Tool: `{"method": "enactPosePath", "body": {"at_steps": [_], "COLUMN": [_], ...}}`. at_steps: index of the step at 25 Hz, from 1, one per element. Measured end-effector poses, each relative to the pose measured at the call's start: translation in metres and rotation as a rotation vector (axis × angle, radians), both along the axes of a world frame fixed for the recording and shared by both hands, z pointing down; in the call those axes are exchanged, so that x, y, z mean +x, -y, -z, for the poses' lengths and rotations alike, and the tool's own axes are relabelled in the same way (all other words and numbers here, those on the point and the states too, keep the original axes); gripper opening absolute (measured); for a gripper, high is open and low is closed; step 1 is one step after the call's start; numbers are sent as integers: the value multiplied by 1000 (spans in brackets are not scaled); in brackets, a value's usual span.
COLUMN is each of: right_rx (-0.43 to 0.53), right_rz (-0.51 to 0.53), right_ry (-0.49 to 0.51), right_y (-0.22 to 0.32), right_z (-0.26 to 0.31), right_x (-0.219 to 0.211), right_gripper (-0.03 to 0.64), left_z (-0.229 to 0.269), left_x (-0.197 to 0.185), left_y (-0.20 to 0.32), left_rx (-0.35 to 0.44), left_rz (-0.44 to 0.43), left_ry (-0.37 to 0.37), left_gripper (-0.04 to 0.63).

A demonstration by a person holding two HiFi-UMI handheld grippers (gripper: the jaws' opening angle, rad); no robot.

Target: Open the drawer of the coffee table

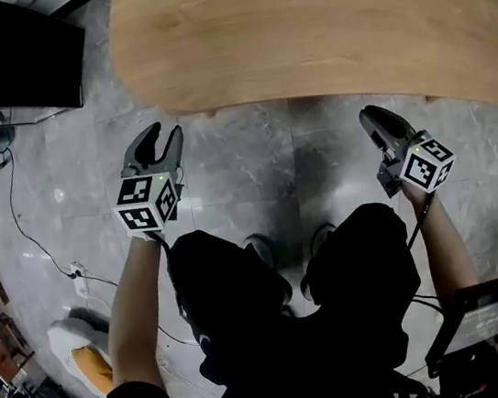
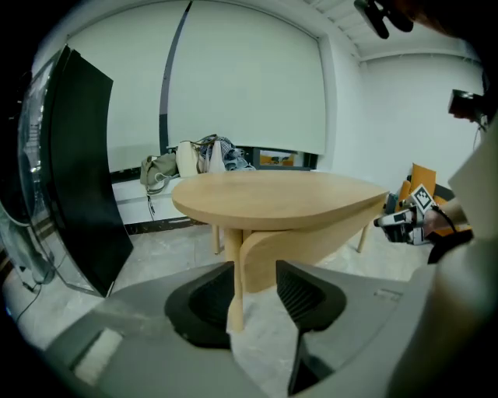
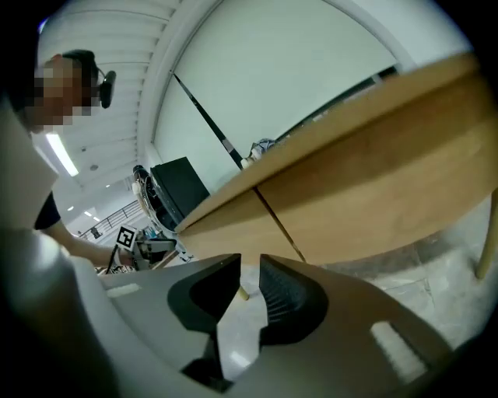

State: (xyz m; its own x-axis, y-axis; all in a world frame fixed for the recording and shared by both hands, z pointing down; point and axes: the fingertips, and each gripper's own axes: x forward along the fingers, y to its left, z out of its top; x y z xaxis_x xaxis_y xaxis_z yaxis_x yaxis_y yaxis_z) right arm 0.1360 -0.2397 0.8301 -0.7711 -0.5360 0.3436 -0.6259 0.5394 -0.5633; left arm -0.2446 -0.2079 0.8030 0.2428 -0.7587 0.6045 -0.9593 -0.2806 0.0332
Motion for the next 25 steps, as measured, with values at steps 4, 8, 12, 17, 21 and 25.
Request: {"method": "enactPosePath", "body": {"at_steps": [4, 8, 12, 17, 21, 25], "right_rx": [-25, -11, 45, 78, 73, 61], "right_rz": [30, 20, 74, 15, 30, 33], "right_ry": [91, 165, 228, 319, 402, 416], "right_y": [14, 32, 42, 54, 51, 50], "right_z": [-39, -60, -63, -50, -42, -45], "right_x": [-13, -25, -41, -40, -43, -43], "right_gripper": [150, 241, 324, 344, 276, 264], "left_z": [-10, -14, -11, -12, -14, -17], "left_x": [-7, 0, 8, 14, 12, 14], "left_y": [22, 29, 31, 30, 30, 32], "left_rx": [66, 127, 161, 155, 135, 131], "left_rz": [-50, -120, -179, -201, -169, -170], "left_ry": [-33, -77, -106, -108, -121, -115], "left_gripper": [183, 221, 225, 235, 217, 207]}}
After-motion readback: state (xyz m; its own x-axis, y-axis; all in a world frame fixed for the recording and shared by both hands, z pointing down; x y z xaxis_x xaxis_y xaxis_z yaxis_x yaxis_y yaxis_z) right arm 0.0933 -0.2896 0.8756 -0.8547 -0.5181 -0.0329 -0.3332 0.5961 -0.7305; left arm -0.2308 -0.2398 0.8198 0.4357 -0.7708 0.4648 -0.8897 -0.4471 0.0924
